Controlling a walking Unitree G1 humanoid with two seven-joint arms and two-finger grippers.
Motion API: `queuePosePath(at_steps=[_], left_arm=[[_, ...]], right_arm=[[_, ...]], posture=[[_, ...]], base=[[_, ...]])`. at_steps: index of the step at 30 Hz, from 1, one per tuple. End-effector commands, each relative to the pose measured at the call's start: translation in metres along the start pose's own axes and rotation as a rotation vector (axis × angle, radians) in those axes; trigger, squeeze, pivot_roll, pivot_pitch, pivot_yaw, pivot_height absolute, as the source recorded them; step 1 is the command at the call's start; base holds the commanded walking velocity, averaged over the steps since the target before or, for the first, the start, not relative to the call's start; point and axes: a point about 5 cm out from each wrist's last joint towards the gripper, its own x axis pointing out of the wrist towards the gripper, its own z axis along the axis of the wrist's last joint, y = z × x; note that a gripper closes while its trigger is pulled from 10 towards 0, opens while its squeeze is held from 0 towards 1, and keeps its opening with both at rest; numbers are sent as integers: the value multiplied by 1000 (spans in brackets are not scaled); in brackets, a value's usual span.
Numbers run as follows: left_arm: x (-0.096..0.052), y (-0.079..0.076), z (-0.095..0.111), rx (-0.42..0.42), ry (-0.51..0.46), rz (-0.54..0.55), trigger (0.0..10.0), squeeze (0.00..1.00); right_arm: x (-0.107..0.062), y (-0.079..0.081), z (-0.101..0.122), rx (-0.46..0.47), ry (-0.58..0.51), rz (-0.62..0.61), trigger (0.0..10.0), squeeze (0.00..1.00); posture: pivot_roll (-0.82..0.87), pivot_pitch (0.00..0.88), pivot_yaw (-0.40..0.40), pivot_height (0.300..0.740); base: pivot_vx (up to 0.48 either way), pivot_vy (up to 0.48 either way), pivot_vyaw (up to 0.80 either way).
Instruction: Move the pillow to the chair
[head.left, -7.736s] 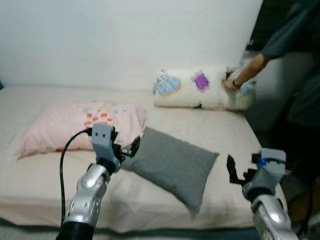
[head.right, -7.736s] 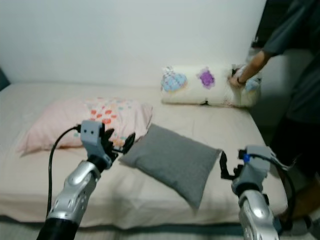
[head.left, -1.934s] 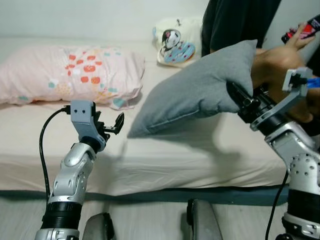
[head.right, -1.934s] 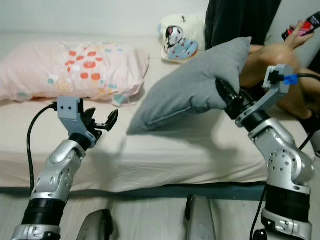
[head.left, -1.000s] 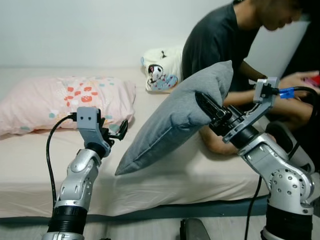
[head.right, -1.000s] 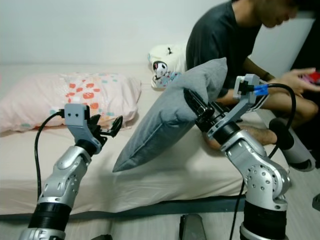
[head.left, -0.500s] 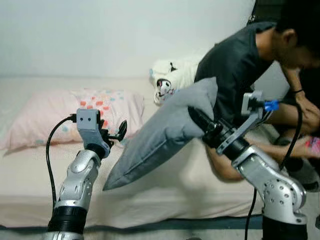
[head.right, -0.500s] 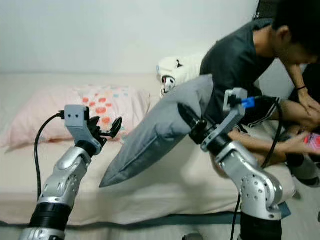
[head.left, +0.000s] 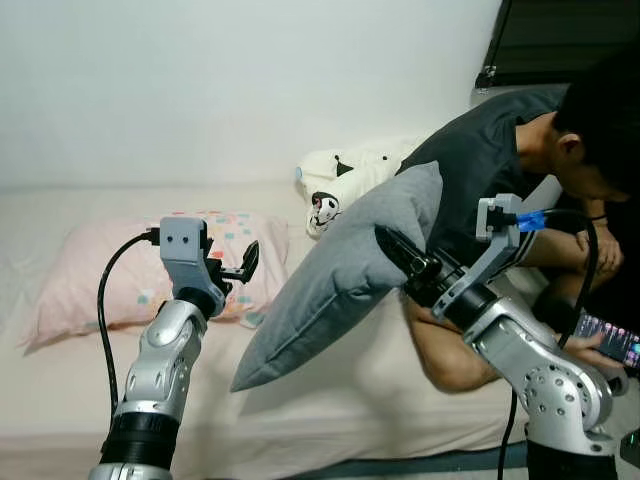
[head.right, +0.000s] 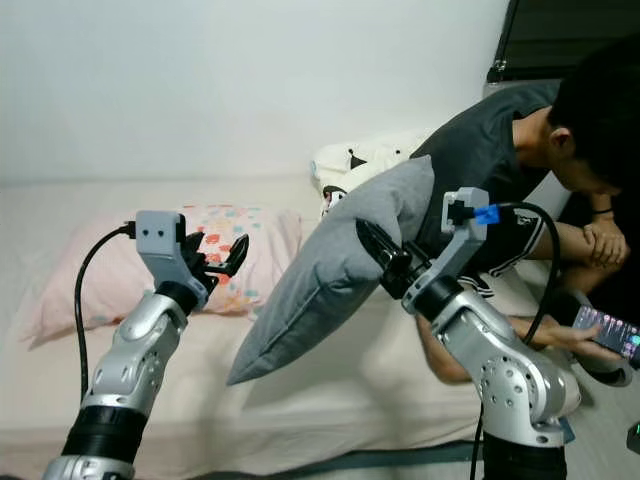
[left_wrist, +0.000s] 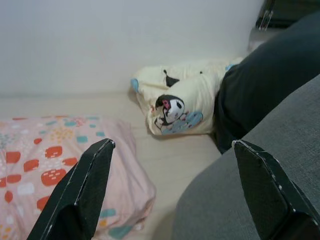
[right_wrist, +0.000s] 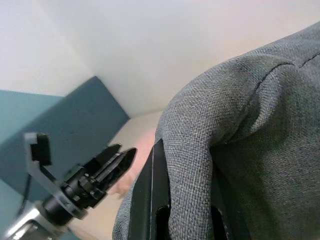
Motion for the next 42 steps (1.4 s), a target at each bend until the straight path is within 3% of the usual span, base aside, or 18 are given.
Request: queuePosePath(at_steps=[1,2,4,8,12,15,20,30,42], left_arm=[[-11,1,-15,14,57,-1,10000,0],[-11,1,-15,14,57,-1,10000,0],[-18,-2,-18,11,73,-11,10000,0],[-35,-13,-23,-72,118,-19,10000,0],[-45,-31,-23,-135,115,-41,10000,0],[-49,-43,-30,-111,145,-51,10000,0],[-49,-35,-31,-68,154,31,10000,0],[-41,-41,-38,-81,214,3,10000,0],[-33,-41,-48,-125,268,-11,10000,0]], right_arm=[[-7,-8,-20,-140,109,-39,10000,0],[-7,-8,-20,-140,109,-39,10000,0],[-17,-13,-39,-190,212,-75,10000,0],[-30,-4,-53,-223,212,-99,10000,0],[-32,5,-61,-224,164,-146,10000,0],[-31,12,-65,-210,140,-158,10000,0],[-31,27,-64,-193,41,-72,10000,0],[-27,29,-67,-169,6,-44,10000,0],[-22,-1,-78,-115,24,-165,10000,0]], posture=[[-108,0,-7,735],[-108,0,-7,735],[-102,0,-10,735],[-101,4,-6,735],[-98,7,-2,735],[-92,0,4,735],[-93,0,24,735],[-94,0,38,735],[-82,0,30,735]], base=[[0,0,0],[0,0,0],[0,0,0],[0,0,591],[0,0,775],[0,0,775],[0,0,753],[0,0,734],[0,0,728]])
